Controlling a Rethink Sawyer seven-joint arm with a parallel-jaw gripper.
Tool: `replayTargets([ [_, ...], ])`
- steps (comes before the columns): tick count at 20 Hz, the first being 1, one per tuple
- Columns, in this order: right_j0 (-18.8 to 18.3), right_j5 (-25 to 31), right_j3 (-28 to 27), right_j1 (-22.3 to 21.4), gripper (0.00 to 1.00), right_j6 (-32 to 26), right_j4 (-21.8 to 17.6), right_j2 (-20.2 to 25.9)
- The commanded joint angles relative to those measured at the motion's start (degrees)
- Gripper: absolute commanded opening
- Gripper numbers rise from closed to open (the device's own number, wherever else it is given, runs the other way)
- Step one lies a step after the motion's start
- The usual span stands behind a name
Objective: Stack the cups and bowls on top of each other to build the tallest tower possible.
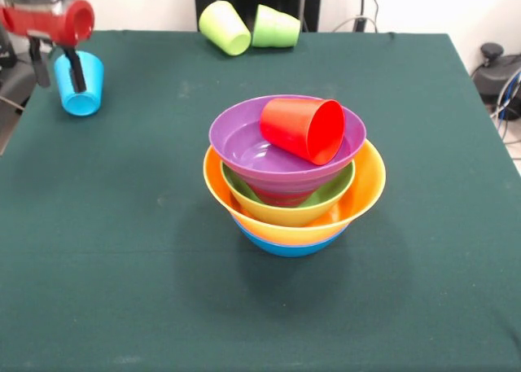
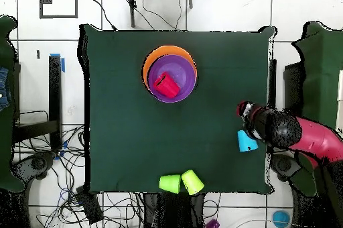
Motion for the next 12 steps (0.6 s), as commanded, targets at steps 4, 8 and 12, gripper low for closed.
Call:
replayTargets([
  [4,-0.9,2.3,14.8,-16.9,1.00,-9.6,0.0,5.9],
  [8,-2.7,-3.5,19.9,-18.4,1.00,-6.9,-1.8,7.0],
  [12,-6.9,-5.7,25.8,-19.4,1.00,-5.2,0.4,9.9],
])
